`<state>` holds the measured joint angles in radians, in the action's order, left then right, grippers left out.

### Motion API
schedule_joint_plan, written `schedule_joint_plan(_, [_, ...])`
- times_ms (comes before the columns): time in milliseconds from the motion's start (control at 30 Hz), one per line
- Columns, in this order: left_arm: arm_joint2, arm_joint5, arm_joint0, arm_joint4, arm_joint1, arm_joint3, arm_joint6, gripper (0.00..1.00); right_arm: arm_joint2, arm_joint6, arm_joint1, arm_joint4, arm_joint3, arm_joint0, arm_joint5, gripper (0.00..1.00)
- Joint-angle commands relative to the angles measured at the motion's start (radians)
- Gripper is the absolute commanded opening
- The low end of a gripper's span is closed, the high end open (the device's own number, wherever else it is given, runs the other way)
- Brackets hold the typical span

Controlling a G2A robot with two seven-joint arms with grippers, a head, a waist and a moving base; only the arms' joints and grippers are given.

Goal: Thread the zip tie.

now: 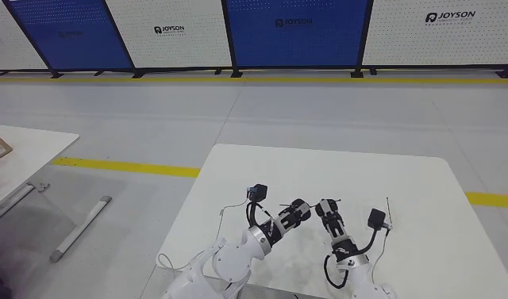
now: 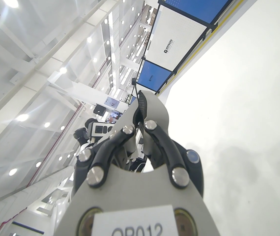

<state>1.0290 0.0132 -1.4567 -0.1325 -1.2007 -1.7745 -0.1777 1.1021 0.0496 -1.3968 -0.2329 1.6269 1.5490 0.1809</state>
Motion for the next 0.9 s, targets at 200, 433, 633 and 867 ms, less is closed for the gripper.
schedule_joint_plan(200, [0.002,0.007,0.000,-0.002,0.000,0.004,-0.001,0.00,0.010,-0.002,0.000,0.011,0.008,0.004,0.015,0.48])
schedule_joint_plan(433, [0.000,0.035,0.002,-0.003,-0.001,0.006,-0.005,0.00,0.014,0.012,0.000,-0.003,0.015,0.013,0.014,0.43])
schedule_joint_plan(633, [0.001,0.060,0.004,0.002,-0.002,0.008,-0.001,0.00,0.018,0.017,0.001,-0.017,0.020,0.022,0.015,0.35])
schedule_joint_plan(867, [-0.002,0.076,0.006,0.002,-0.003,0.012,-0.001,0.00,0.015,0.017,0.001,-0.030,0.019,0.025,0.012,0.34])
